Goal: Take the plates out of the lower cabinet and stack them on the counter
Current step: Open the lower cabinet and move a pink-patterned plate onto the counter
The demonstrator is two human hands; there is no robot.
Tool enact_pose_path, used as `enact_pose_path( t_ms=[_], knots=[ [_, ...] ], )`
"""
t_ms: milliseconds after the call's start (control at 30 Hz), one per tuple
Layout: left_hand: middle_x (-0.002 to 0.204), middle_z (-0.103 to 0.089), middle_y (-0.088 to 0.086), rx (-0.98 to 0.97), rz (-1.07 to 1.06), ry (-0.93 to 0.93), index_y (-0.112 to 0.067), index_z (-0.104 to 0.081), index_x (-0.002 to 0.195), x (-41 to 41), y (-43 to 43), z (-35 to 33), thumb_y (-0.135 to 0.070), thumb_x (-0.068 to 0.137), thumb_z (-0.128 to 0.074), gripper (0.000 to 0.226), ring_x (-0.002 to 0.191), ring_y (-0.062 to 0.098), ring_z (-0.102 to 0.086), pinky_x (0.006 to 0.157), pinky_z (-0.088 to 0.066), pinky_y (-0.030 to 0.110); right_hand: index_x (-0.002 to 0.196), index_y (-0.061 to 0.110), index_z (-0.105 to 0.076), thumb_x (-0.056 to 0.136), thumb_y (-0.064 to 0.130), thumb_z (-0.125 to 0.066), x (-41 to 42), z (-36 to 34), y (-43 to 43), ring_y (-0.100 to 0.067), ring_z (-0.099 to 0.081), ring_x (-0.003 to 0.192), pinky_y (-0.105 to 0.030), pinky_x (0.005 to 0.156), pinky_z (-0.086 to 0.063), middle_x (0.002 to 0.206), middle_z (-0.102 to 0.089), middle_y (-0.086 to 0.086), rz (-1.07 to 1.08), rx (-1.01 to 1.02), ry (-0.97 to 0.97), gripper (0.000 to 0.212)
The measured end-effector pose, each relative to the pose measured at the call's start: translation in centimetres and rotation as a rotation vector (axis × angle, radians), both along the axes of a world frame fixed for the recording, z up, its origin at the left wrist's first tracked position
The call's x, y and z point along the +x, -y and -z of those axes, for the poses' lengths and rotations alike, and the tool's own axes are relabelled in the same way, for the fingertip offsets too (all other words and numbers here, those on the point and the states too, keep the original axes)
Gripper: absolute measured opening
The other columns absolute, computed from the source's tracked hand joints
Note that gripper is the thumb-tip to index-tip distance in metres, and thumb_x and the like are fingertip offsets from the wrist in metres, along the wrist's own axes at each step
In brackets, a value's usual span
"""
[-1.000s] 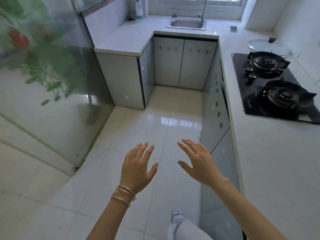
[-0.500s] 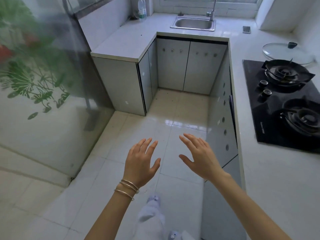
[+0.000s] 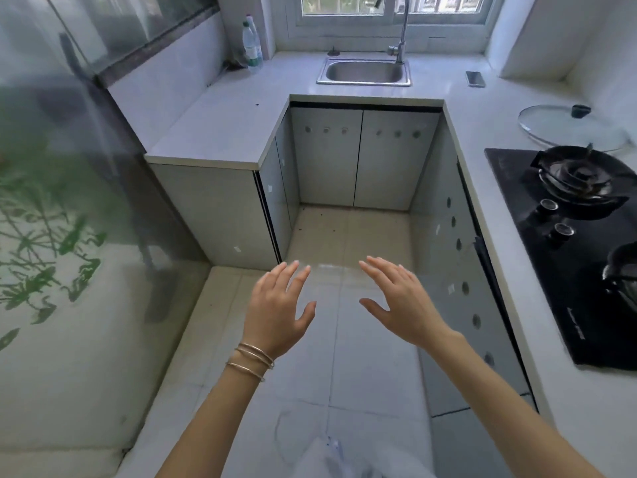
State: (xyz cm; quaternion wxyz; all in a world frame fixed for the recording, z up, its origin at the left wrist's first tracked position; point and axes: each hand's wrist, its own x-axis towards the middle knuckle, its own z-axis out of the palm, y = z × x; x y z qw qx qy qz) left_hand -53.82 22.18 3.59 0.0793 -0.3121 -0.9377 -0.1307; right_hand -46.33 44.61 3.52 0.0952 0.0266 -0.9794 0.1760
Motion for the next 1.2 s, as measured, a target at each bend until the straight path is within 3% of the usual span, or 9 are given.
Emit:
enact_pose_path(
  t_ms=[367, 833, 1200],
  knots=[
    [0.130, -0.057, 0.007, -0.012, -0.018, 0.043, -0.016, -0.054, 0.128, -12.2, -4.4, 2.6, -0.043, 0.081, -0.043, 0.055, 0.122, 0.027, -0.052, 0.099, -0.043, 0.042, 0.140, 0.017, -0.035, 0.088, 0.035, -0.056, -13.2, 2.1, -4.8, -0.022, -0.036, 0.134, -0.041, 0.111, -0.023, 0.145, -0.041, -0.004, -0.030, -0.004, 0.049, 0.058],
    [0.127, -0.060, 0.006, 0.002, -0.156, 0.061, -0.015, -0.057, 0.126, -31.5, -16.0, 2.0, -0.042, 0.082, -0.043, 0.053, 0.118, 0.026, -0.055, 0.095, -0.047, 0.041, 0.139, 0.017, -0.036, 0.082, 0.024, -0.064, -36.7, 0.9, -17.5, -0.022, -0.038, 0.133, -0.042, 0.110, -0.026, 0.145, -0.040, -0.003, -0.172, 0.004, 0.072, 0.064],
    [0.126, -0.060, 0.006, -0.050, -0.156, 0.127, -0.015, -0.058, 0.125, -44.1, -19.1, 4.6, -0.042, 0.081, -0.043, 0.054, 0.117, 0.025, -0.056, 0.097, -0.046, 0.040, 0.140, 0.017, -0.035, 0.083, 0.023, -0.062, -50.2, 3.2, -20.7, -0.022, -0.039, 0.132, -0.042, 0.110, -0.028, 0.146, -0.039, -0.004, -0.205, 0.013, 0.148, 0.063]
  ],
)
